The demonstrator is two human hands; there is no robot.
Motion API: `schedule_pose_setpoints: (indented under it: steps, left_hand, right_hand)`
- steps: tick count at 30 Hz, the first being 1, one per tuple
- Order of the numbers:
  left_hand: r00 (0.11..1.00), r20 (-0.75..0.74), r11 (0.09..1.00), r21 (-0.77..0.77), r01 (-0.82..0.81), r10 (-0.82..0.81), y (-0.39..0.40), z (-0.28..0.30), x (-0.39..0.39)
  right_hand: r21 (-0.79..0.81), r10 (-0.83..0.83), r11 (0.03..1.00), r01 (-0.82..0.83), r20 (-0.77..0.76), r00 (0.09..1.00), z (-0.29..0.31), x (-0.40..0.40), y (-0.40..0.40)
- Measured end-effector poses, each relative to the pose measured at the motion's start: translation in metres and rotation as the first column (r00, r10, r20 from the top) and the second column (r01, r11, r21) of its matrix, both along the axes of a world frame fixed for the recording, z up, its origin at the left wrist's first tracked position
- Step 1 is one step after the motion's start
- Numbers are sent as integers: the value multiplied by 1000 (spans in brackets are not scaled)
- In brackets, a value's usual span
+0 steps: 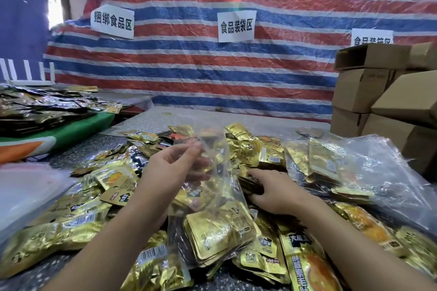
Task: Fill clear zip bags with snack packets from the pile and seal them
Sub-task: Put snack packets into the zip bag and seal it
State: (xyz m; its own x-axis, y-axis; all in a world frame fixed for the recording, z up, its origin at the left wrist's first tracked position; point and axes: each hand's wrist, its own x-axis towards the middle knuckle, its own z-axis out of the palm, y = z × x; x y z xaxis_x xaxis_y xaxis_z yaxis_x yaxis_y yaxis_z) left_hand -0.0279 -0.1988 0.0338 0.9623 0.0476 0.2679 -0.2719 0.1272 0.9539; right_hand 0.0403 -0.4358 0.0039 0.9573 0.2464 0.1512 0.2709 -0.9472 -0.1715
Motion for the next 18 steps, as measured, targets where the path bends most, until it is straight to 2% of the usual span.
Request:
schedule_pose_setpoints:
  steps: [4,6,9,12,14,16,18]
  left_hand:
    - [997,5,997,-3,-76,76,4,0,3]
    - [993,21,993,9,-120,120,5,0,4]
    - [992,23,992,-11,-128,128,7,2,5]
    - [988,4,988,11,-153,153,9,4,5]
    - [983,-4,983,19,-182,182,11,3,7]
    - [982,13,981,51,-186,186,12,1,8]
    - [988,28,979,132,-156,154,13,0,8]
  right_hand:
    - [324,-44,946,10,96,994,3,-9,3]
    - [500,-79,865,31,76,994,2,-11,4]
    - [716,-107,694,72,3,994,3,-10,3]
    - [888,-120,443,122,-76,990,10,-6,-3]
    - [966,-70,215,141,-129,989,18,-4,-9]
    - [988,25,-24,154,-153,988,26,-5,-11]
    - [974,88,-181,134,-120,989,35,-7,-11]
